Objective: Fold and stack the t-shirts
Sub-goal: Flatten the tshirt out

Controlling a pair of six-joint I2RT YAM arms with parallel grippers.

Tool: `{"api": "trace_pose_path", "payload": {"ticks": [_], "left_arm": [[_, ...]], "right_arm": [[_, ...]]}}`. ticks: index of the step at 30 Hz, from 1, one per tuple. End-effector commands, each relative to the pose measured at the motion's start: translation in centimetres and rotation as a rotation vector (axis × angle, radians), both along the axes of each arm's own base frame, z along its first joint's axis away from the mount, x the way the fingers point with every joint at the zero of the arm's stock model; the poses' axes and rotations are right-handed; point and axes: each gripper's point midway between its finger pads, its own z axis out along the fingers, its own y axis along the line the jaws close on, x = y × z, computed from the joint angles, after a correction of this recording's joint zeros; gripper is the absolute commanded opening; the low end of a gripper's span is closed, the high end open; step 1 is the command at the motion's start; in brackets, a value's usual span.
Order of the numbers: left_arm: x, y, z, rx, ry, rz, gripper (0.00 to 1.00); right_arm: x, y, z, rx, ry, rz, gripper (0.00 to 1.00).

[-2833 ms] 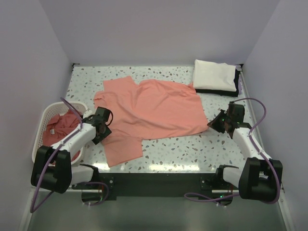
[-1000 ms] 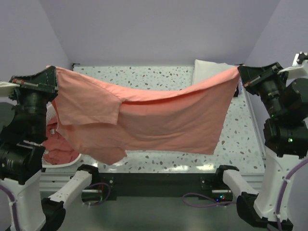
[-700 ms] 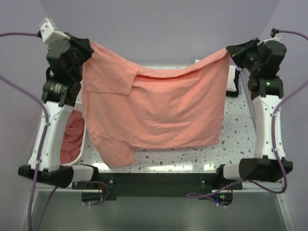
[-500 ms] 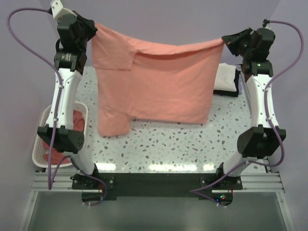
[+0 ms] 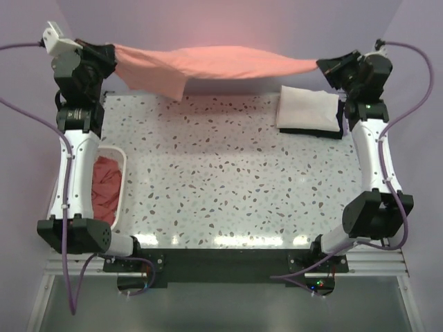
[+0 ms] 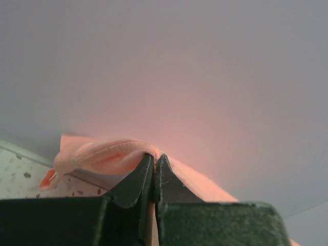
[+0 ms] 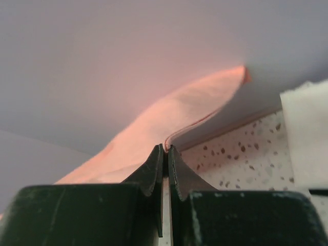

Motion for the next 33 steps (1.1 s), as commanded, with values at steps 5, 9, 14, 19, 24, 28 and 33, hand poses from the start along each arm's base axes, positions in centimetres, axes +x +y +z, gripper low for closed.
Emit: {"api": "trace_pose_path", "payload": {"ticks": [5, 9, 14, 19, 24, 28, 33], "left_arm": [[-3.6, -1.1, -22.1, -0.142, 0.435, -0.032, 0.0], [-8.3, -1.4, -31.8, -0.172, 0.663, -0.016, 0.0], [-13.5, -0.5, -39.7, -0.121, 0.905, 0.051, 0.0], [-16.5, 0.1, -41.8, -0.099, 0.999, 0.089, 0.0], [-19.0, 0.5, -42.6, -0.084, 1.055, 0.119, 0.0], [-20.7, 0.7, -43.2, -0.081, 1.096, 0.14, 0.02], [-22.4, 0.8, -43.6, -0.081, 1.113, 0.156, 0.05]], "right_arm": [[-4.9, 1.1, -22.4, 0.058, 0.442, 0.046, 0.0], [-8.7, 1.4, -31.7, 0.04, 0.671, 0.066, 0.0], [-12.9, 1.9, -38.9, 0.039, 0.844, 0.092, 0.0], [-16.5, 1.4, -42.1, -0.015, 0.946, 0.086, 0.0], [-20.0, 0.7, -43.3, -0.065, 1.035, 0.059, 0.0], [-21.2, 0.0, -43.0, -0.113, 1.053, 0.034, 0.0], [-23.6, -0.8, -42.6, -0.127, 1.077, -0.002, 0.0]]}}
